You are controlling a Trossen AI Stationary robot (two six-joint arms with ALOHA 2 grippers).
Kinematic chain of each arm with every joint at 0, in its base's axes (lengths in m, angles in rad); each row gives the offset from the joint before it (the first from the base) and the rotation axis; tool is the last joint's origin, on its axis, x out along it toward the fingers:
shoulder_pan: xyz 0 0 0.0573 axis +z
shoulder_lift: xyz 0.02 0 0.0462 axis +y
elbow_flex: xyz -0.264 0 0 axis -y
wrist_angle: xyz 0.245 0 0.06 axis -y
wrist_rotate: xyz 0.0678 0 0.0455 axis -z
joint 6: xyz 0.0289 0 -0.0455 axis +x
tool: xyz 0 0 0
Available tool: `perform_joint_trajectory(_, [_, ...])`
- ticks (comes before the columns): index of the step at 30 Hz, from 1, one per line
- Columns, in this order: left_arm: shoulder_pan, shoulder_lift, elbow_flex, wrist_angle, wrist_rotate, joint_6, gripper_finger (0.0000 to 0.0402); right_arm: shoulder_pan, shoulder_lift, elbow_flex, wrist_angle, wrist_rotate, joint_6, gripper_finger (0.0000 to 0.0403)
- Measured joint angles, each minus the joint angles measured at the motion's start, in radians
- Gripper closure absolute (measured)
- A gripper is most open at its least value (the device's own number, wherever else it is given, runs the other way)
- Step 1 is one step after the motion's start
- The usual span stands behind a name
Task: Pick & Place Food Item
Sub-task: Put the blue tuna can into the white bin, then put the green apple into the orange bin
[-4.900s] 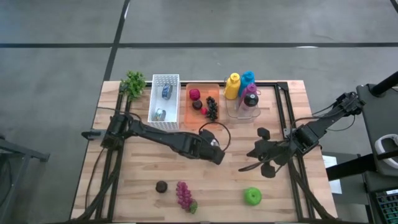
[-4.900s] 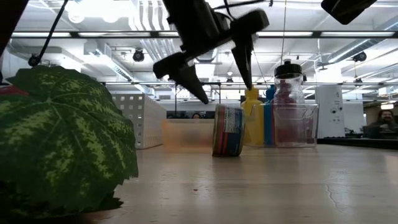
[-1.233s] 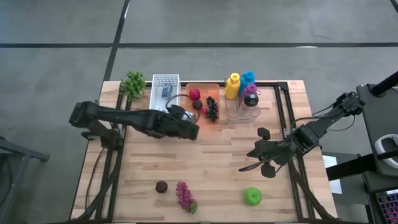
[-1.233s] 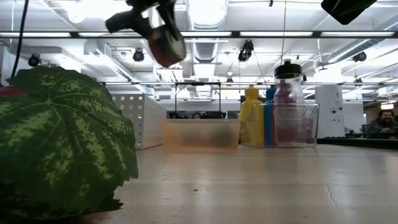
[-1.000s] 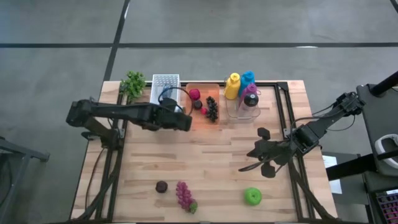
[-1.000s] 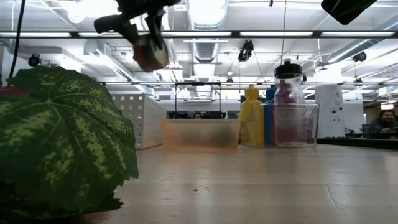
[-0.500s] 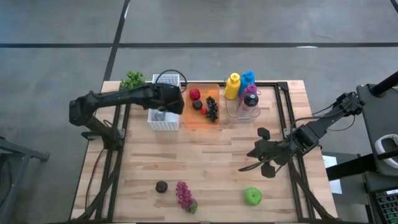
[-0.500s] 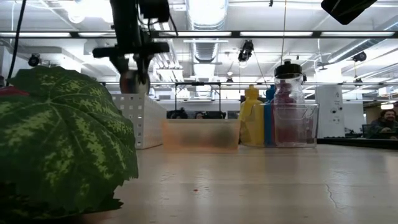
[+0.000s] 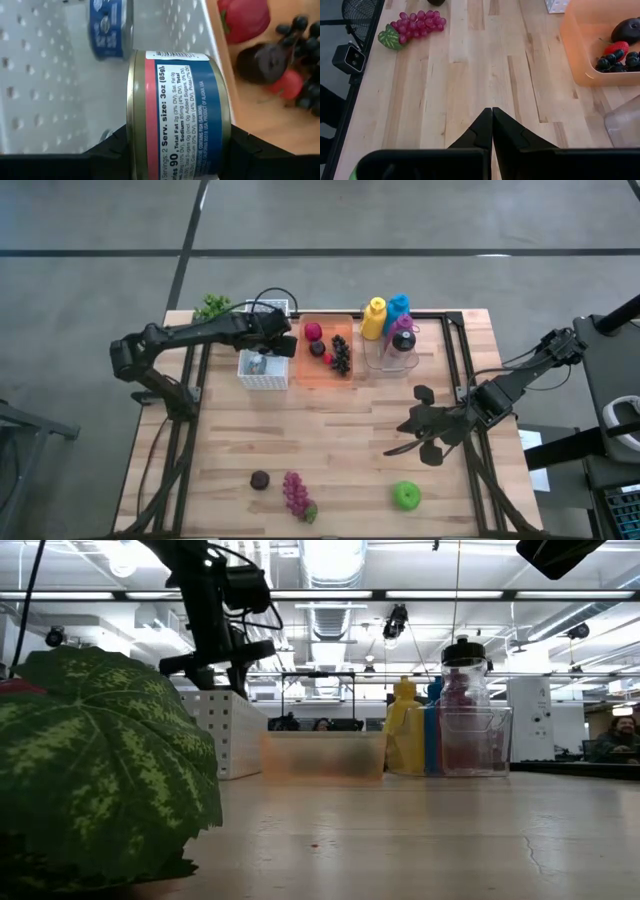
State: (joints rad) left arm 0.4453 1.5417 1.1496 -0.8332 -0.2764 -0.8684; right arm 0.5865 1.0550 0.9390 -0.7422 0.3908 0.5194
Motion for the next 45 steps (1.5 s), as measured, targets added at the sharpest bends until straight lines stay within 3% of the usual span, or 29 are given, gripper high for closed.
perform_joint_trajectory(16, [0.01,-0.001,-0.189,0.216,-0.04,-0.044,0.0216,0.0,0.0,0.0,-0.001,0.003,-0.008,0.0394])
perform_joint_trajectory(24, [0.013,-0.002,-0.2,0.222,-0.048,-0.043,0.0214,0.0,0.0,0.0,-0.001,0.005,-0.007,0.0394])
perform_joint_trajectory(33, [0.014,-0.002,-0.198,0.227,-0.042,-0.048,0.0115,0.0,0.0,0.0,-0.001,0.005,-0.007,0.0394])
perform_joint_trajectory(45, [0.015,-0.036,-0.191,0.203,-0.018,0.002,0.0114,0.0,0.0,0.0,0.0,0.004,-0.007,0.0394])
